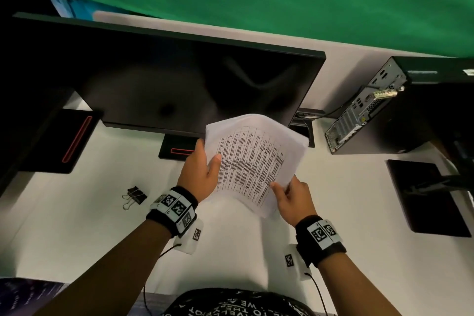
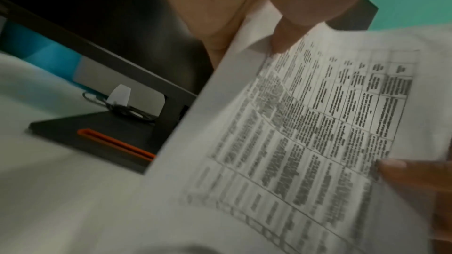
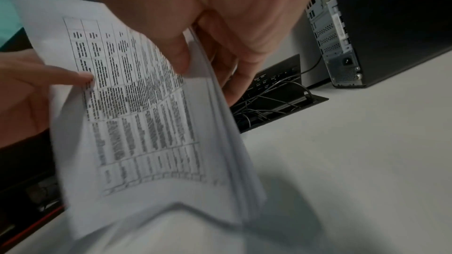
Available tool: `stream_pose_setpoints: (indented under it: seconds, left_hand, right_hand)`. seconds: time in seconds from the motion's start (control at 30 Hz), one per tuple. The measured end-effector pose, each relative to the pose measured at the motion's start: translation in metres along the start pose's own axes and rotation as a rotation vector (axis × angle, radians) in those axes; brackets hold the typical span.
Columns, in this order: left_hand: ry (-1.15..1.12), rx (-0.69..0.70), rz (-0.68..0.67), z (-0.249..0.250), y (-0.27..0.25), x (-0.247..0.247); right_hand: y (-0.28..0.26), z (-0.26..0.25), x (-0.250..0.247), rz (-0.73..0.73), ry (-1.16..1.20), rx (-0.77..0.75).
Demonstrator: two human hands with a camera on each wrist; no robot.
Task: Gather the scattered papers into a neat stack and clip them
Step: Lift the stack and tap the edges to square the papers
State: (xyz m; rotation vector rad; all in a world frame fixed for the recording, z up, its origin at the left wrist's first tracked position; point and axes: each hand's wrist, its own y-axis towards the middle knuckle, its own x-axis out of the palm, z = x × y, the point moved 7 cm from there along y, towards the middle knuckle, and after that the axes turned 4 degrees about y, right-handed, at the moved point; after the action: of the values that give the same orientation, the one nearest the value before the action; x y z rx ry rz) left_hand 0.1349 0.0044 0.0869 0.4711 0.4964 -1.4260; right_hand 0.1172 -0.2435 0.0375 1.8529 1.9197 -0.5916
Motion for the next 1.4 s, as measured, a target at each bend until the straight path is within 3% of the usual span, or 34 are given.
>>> stream_pose_setpoints:
  seconds: [0.17, 0.33, 0.47, 0.63, 0.77, 0.87, 0.93, 1.1, 1.27, 1.4]
  left_hand:
    - [-0.142, -0.125, 0.008, -0.014, -0.024, 0.021]
    - [-0.178, -0.263, -0.063, -0.048, -0.034, 0.043]
    - [-0.135, -0.322, -0.093, -0.060, -0.024, 0.043]
    - [-0.085, -0.263, -0.087, -0.058, -0.016, 0.034]
    - [-0.035, -0.252, -0.123, -0.063, -0.026, 0.041]
    - [-0.042, -0.245, -0.127, -0.062, -0.025, 0.042]
    - [-0.046, -0.234, -0.128, -0.060, -0.023, 0.040]
    - [-0.049, -0.213, -0.076, -0.054, -0.022, 0.031]
    - [-0.046, -0.184, -0.111, -0.047, -0.025, 0.031]
    - [-0.203, -0.044, -0.029, -0.019, -0.023, 0.004]
  right_hand:
    - [-0.010, 0.007, 0.015, 0.010, 0.108, 0.005]
    - [-0.016, 0.036, 0.029, -0.082, 0.214, 0.219]
    - [-0.016, 0.057, 0.038, -0.249, 0.017, 0.312]
    - [-0.010, 0.054, 0.033, -0.179, -0.142, 0.233]
    - [-0.021, 0.069, 0.039, -0.189, -0.145, 0.358]
    - [-0.017, 0.060, 0.039, -0.203, -0.130, 0.304]
    - [-0.014, 0.039, 0.027, -0.149, -0.038, 0.234]
    - [-0.015, -0.006, -0.013, 0.143, 0.342, 0.133]
    - [-0.014, -0.020, -0.017, 0.187, 0.470, 0.078]
    - [-0.009, -0.016, -0.019, 0.149, 0.436, 0.076]
